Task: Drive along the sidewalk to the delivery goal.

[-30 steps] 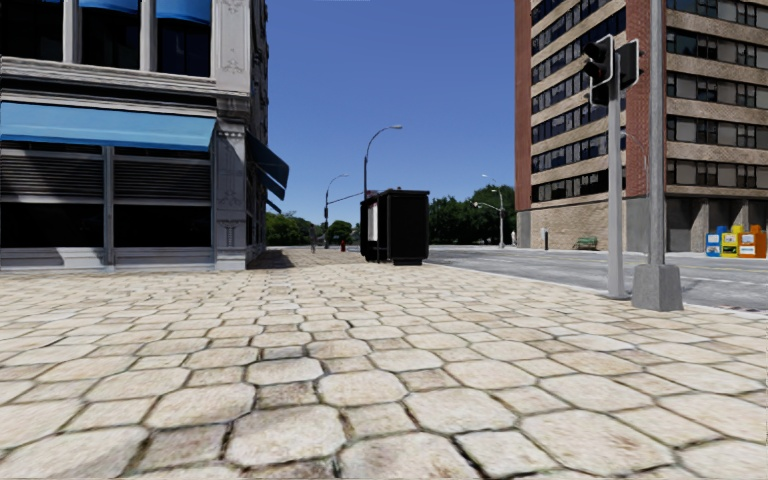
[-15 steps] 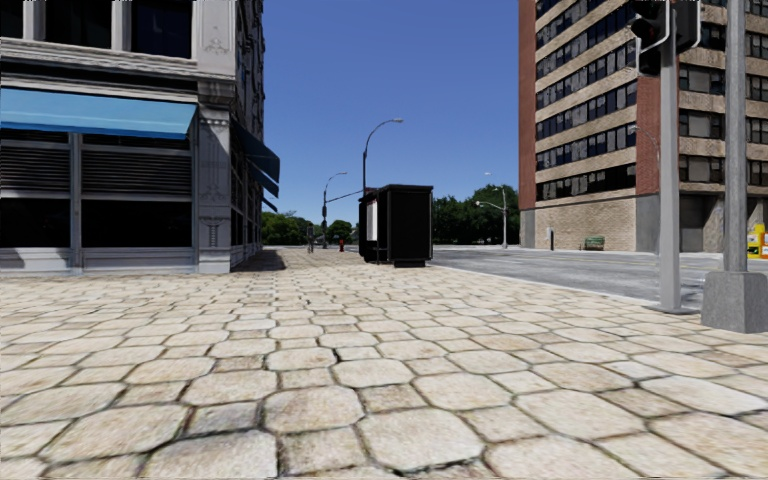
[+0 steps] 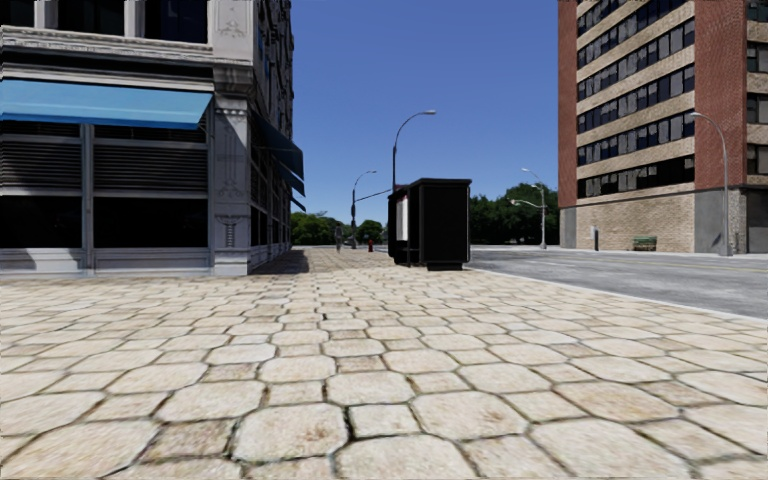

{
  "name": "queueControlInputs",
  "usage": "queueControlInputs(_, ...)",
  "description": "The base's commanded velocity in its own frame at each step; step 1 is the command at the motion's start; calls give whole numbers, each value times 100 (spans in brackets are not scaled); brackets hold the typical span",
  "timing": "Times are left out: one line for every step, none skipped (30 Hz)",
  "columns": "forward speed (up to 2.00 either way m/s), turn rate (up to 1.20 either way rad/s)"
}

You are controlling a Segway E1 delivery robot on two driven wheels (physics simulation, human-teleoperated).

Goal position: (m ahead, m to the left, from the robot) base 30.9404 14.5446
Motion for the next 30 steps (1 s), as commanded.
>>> queueControlInputs(200,0)
queueControlInputs(200,0)
queueControlInputs(200,0)
queueControlInputs(200,0)
queueControlInputs(200,0)
queueControlInputs(200,14)
queueControlInputs(200,60)
queueControlInputs(200,69)
queueControlInputs(200,69)
queueControlInputs(200,72)
queueControlInputs(200,72)
queueControlInputs(200,64)
queueControlInputs(200,46)
queueControlInputs(200,46)
queueControlInputs(200,14)
queueControlInputs(200,1)
queueControlInputs(200,0)
queueControlInputs(200,0)
queueControlInputs(200,0)
queueControlInputs(200,0)
queueControlInputs(200,0)
queueControlInputs(200,13)
queueControlInputs(200,39)
queueControlInputs(200,39)
queueControlInputs(200,55)
queueControlInputs(200,59)
queueControlInputs(200,60)
queueControlInputs(200,58)
queueControlInputs(200,34)
queueControlInputs(200,0)
